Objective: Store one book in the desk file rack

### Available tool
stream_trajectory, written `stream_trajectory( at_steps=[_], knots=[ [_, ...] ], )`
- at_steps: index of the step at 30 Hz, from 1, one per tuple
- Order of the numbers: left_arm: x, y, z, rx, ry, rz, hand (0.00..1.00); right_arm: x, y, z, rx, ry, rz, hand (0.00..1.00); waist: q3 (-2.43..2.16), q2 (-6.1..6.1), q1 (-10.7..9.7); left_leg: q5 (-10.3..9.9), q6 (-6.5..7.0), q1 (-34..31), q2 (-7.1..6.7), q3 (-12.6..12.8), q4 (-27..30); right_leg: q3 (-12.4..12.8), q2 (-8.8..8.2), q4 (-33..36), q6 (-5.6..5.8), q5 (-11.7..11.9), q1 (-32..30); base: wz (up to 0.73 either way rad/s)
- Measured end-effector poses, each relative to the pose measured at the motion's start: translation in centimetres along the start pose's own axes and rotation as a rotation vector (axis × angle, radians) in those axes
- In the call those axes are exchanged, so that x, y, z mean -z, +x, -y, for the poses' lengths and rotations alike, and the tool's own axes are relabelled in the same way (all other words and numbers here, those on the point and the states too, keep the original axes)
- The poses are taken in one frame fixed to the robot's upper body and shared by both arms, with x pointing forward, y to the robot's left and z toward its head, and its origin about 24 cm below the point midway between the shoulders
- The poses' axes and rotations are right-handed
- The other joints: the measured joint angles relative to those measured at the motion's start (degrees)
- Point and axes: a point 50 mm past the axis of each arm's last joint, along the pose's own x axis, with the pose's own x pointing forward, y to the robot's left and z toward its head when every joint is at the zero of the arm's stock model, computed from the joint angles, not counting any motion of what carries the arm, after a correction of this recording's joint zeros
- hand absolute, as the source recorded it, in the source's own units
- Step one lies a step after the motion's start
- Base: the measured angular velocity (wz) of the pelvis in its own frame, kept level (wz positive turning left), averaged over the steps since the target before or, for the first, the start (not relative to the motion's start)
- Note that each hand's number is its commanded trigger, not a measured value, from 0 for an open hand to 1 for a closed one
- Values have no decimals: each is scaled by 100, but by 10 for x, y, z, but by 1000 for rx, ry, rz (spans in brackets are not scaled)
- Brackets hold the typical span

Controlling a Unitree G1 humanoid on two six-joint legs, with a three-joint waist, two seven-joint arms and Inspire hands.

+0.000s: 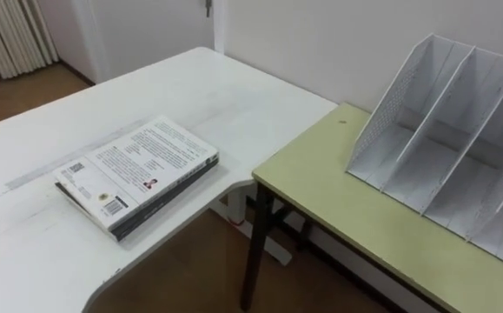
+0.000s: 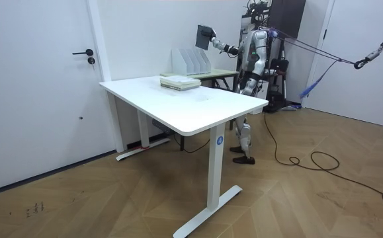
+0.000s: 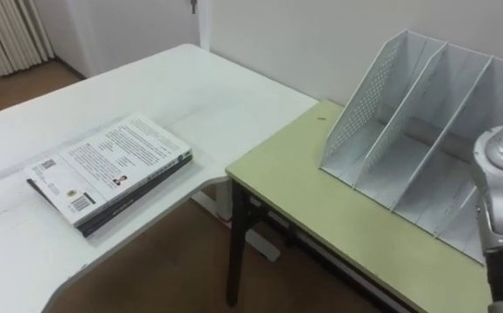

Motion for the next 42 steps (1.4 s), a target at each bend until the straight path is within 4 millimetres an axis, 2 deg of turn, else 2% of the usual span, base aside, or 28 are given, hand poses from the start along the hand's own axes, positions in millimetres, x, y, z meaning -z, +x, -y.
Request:
stream_trajectory(
  at_steps=[8, 17, 25, 27, 28, 29, 30, 34, 42],
  knots=[
    [1, -1, -1, 2, -3, 0, 0, 10, 2, 0, -31, -37, -30, 100, -15, 25, 19, 14, -11, -25, -22, -81, -12, -39, -1, 7, -4, -4, 13, 2],
    [2, -4, -8, -39, -23, 3, 0, 25, -6, -6, -98, -70, -93, 100, -2, 5, 140, 18, -18, 43, -30, -126, -12, -44, -8, -12, -4, -9, 99, 1],
    [8, -8, -14, -65, -64, 3, 0, 39, -7, -5, -127, -70, -173, 99, -2, -16, 132, 22, -11, 63, -39, -168, -13, -68, -17, -92, 11, -38, 152, 3],
    [8, -8, -14, -67, -64, 2, 0, 42, -7, -4, -122, -61, -194, 79, -5, -10, 129, 22, -12, 65, -40, -173, -14, -73, -9, -93, 6, -32, 178, 0],
    [8, -8, -14, -68, -64, 2, 0, 42, -7, -4, -122, -61, -199, 57, -12, 1, 130, 22, -12, 66, -37, -174, -17, -75, -3, -95, 3, -31, 181, 0],
    [8, -8, -14, -69, -64, 0, 0, 44, -8, -4, -121, -65, -203, 6, -16, 9, 129, 22, -12, 70, -35, -183, -18, -82, 0, -94, 0, -29, 188, 0],
    [8, -8, -14, -70, -64, 0, 0, 44, -8, -3, -121, -67, -205, 0, -18, 12, 130, 22, -12, 71, -34, -190, -19, -87, 1, -94, -1, -29, 190, 4],
    [9, -8, -15, -85, -66, -6, 0, 51, -9, -1, -114, -92, -228, 0, -18, 36, 128, 27, -21, 71, -35, -271, -39, -187, -5, -91, -2, -29, 205, 7],
    [13, -9, -17, -118, -73, -27, 0, 58, -10, 2, -84, -121, -247, 0, -27, 137, 129, 28, -22, 75, -47, -296, -19, -185, -22, -84, -2, -29, 223, 2]
  ],
)
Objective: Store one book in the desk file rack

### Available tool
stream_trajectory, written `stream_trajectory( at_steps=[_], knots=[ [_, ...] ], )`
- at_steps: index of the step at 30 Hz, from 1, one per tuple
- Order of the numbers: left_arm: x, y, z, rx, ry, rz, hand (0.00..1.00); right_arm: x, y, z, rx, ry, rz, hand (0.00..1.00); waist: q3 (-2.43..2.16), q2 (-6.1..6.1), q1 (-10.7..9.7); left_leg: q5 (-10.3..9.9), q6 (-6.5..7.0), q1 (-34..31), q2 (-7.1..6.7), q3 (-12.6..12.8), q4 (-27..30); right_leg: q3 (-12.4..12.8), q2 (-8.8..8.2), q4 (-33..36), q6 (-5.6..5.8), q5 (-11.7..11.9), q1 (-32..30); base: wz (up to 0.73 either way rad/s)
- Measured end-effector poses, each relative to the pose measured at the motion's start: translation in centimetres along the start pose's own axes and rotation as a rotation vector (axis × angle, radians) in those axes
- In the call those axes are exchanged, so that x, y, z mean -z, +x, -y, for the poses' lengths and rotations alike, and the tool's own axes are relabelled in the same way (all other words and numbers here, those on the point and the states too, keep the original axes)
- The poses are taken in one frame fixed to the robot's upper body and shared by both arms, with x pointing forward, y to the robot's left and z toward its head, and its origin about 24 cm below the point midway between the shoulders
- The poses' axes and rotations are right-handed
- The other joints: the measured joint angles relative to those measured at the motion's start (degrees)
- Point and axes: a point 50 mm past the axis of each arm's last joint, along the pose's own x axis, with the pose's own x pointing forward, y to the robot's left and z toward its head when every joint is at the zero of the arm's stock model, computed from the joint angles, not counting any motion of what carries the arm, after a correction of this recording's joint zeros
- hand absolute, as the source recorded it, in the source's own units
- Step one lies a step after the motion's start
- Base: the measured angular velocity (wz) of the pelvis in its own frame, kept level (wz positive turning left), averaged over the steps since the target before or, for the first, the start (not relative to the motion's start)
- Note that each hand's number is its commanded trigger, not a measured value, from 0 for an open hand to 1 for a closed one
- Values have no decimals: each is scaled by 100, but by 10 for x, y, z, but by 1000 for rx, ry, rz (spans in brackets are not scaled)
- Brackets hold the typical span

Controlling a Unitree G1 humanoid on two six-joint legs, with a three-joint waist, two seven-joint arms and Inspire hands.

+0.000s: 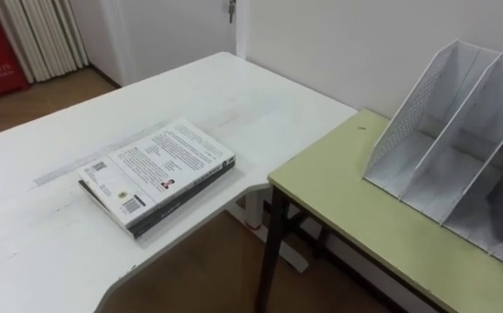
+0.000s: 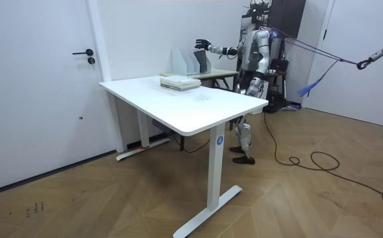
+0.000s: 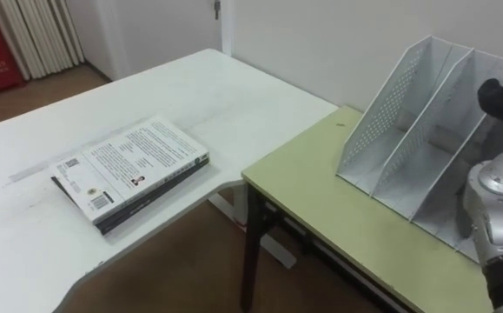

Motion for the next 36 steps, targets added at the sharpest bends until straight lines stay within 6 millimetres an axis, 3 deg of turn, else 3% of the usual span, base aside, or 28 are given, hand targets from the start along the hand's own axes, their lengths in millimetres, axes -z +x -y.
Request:
stream_trajectory(
  at_steps=[36],
  knots=[
    [4, -2, -3, -26, -11, -10, 0, -2, 0, 1, 26, 12, 15, 0, 7, 17, 23, 4, -7, 94, 7, 66, -32, 87, 21, -17, -4, -7, 12, -1]
  ],
)
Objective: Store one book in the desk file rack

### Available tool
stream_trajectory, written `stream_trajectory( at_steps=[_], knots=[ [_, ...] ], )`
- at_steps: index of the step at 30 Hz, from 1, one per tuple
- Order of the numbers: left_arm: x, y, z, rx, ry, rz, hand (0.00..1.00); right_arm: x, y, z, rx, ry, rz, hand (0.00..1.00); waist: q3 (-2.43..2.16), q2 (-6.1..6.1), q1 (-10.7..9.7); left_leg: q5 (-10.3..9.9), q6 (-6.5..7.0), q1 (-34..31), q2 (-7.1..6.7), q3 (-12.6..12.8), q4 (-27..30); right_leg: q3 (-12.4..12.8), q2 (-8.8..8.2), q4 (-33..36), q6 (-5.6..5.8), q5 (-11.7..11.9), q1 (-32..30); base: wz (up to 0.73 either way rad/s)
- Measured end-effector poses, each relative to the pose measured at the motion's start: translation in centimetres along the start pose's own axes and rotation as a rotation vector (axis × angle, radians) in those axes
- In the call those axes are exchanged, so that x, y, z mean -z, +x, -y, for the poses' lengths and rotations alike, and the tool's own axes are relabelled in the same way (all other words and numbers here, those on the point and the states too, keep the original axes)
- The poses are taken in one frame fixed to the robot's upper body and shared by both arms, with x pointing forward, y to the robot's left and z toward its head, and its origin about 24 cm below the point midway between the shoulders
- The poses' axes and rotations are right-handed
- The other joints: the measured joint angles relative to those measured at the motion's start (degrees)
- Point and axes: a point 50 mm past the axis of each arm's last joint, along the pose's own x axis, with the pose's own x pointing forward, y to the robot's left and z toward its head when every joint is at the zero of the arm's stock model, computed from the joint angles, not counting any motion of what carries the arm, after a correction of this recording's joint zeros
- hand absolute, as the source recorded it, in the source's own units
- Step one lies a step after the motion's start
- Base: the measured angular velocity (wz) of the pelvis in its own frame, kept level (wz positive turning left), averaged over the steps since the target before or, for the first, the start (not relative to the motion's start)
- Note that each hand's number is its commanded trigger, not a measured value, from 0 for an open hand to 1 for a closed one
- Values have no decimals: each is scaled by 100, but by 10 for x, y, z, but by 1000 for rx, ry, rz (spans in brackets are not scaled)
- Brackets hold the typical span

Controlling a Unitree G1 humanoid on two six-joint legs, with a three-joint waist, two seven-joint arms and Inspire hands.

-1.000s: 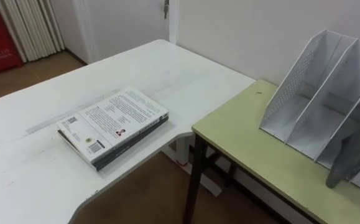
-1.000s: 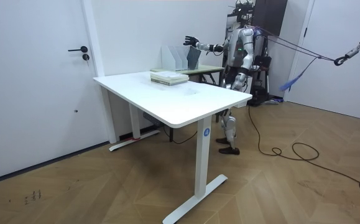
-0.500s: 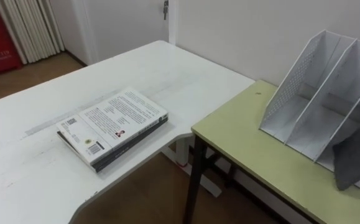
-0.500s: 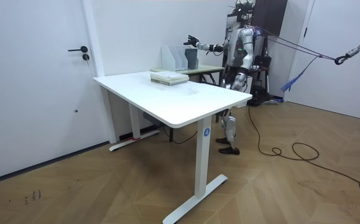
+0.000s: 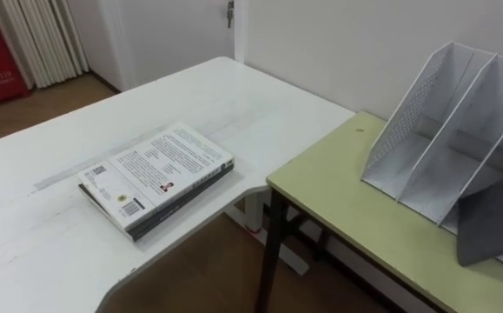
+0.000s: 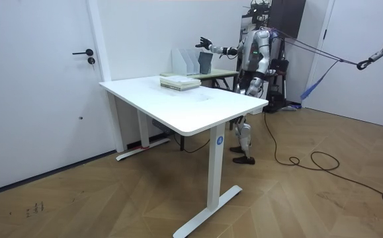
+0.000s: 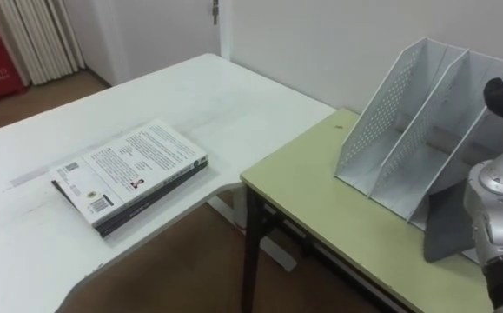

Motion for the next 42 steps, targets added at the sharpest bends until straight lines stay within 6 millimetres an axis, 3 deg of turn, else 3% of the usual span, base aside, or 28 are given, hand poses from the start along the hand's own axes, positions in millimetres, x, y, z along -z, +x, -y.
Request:
stream_trajectory(
  at_steps=[4, 12, 15, 20, 23, 27, 33, 39, 41, 42],
  knots=[
    [0, 0, 0, 12, -6, 1, 0, -4, 0, -2, -22, 14, 15, 0, -5, -6, 61, 0, 0, 7, 5, 10, -6, 76, 10, 36, -3, 2, -47, -12],
    [-2, 1, -1, 17, -18, 1, 0, -50, -10, -12, -103, 147, 173, 0, 21, -76, 194, 0, 0, 7, 11, 98, -11, 216, 17, 106, -16, -18, -146, -10],
    [-2, 2, -2, 8, -18, -8, 0, -66, -25, -18, -182, 211, 238, 0, 24, -76, 208, -1, 1, 4, 12, 153, -13, 237, 13, 111, -12, -14, -154, -4],
    [-2, 3, -3, 2, -10, -13, 0, -114, -47, -18, -286, 331, 433, 0, 20, -34, 201, -1, 2, 1, 13, 154, -51, 235, 17, 99, -8, -11, -154, 0],
    [-4, 4, -1, 9, -13, -8, 0, -124, -64, -18, -381, 341, 516, 0, 11, -5, 178, -1, 2, -1, 21, 218, -55, 260, 17, 111, -9, -10, -175, -3],
    [-5, 5, 1, 16, -15, -4, 0, -123, -92, -25, -601, 333, 553, 0, -4, 26, 167, -1, 2, -1, 82, 386, -96, 398, 33, 141, -8, -13, -257, -20],
    [-3, 4, -2, 11, -29, -7, 0, -84, -126, -40, -1085, 364, 337, 0, 23, -51, 146, -2, 1, 57, 111, 615, -130, 501, 49, 110, -9, 3, -246, -11],
    [-14, 5, -1, 39, 0, -1, 0, 3, -199, -41, -1634, 222, -31, 0, 54, -81, 212, -4, 3, -20, 119, 629, -167, 507, 57, 113, -4, 34, -328, 0],
    [-20, 8, 3, 55, 28, -5, 0, 53, -226, -31, -1811, 109, -258, 0, 59, -61, 296, -4, 3, -44, 117, 626, -163, 474, 47, 118, 1, 52, -332, 5],
    [-21, 8, 3, 56, 29, -4, 0, 65, -231, -27, -1841, 77, -318, 0, 63, -55, 319, -4, 3, -49, 116, 628, -164, 469, 45, 115, 4, 53, -333, 8]
  ],
)
